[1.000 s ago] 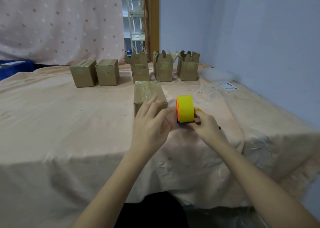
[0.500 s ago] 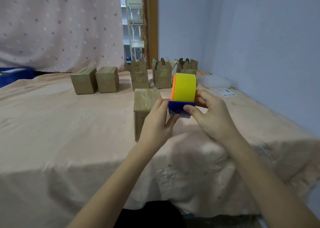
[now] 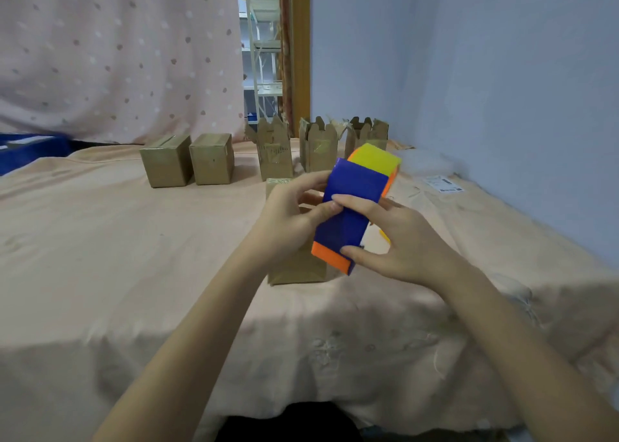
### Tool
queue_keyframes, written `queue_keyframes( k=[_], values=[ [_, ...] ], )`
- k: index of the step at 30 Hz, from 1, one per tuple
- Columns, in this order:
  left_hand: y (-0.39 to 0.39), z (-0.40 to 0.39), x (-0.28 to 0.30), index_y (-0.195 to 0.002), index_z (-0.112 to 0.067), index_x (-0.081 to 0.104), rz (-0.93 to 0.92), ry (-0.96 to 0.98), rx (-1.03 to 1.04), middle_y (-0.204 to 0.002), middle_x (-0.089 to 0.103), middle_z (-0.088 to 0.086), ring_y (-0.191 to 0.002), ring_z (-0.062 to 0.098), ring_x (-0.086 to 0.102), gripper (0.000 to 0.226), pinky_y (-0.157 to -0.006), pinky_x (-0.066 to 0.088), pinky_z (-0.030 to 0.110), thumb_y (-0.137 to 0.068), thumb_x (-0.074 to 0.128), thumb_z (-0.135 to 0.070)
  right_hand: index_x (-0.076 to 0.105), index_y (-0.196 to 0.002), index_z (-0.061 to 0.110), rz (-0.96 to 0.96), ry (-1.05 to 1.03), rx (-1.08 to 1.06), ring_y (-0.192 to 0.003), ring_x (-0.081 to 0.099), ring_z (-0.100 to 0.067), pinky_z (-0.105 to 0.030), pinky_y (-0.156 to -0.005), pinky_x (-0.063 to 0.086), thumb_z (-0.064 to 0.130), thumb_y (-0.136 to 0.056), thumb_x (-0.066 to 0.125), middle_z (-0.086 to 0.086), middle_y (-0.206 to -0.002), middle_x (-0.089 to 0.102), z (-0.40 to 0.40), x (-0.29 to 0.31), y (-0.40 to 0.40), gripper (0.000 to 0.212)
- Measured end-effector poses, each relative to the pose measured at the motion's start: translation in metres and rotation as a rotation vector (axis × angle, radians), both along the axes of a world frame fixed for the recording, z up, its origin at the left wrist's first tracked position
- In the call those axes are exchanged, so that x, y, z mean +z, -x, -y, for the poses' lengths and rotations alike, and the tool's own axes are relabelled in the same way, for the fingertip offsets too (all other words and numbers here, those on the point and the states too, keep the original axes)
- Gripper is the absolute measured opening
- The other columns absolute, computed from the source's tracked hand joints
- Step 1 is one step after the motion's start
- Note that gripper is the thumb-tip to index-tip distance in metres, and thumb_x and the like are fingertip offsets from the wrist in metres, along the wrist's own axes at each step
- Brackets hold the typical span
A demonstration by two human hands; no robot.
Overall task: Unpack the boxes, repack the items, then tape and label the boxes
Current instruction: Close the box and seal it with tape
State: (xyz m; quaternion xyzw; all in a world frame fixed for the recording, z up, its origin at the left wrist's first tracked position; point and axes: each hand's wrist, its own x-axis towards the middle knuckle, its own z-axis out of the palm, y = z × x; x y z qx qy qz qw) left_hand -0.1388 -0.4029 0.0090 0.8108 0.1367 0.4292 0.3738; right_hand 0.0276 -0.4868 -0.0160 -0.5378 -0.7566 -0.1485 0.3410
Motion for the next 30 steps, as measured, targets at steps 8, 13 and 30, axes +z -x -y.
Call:
queue_keyframes(
  k=[8, 13, 30],
  values=[
    [0.006, 0.0, 0.01, -0.125, -0.037, 0.049, -0.145, 0.14, -0.142, -0.115, 0.048, -0.002, -0.109, 0.012, 0.056, 0.042, -0.088, 0.048, 0.025, -0.095, 0.055, -0.009, 0.03, -0.135, 0.038, -0.106, -0.068, 0.132, -0.091, 0.055, -0.014, -0.039, -0.065, 0.056, 0.039, -0.078, 0.062, 0.002, -0.119, 0.055, -0.014, -0.015, 0.006, 0.065],
    [0.021, -0.001, 0.0, -0.114, -0.03, 0.059, 0.05, 0.118, 0.122, -0.114, 0.059, 0.0, -0.102, 0.009, 0.061, 0.034, -0.085, 0.051, 0.023, -0.096, 0.05, -0.003, 0.035, -0.11, 0.027, -0.494, -0.27, 0.121, -0.102, 0.044, 0.015, -0.01, -0.071, 0.047, 0.037, -0.07, 0.063, 0.022, -0.11, 0.038, -0.015, -0.015, 0.014, 0.05],
    [0.007, 0.028, -0.028, -0.081, -0.014, 0.058, 0.266, 1.001, 0.062, -0.062, 0.053, 0.003, -0.045, 0.012, 0.049, 0.032, -0.039, 0.033, 0.017, -0.1, 0.043, -0.034, 0.026, -0.113, 0.003, -0.811, -0.558, 0.109, -0.094, 0.046, 0.022, 0.0, -0.067, 0.042, 0.017, -0.079, 0.056, 0.01, -0.107, 0.031, -0.027, -0.007, 0.049, 0.048]
  ],
)
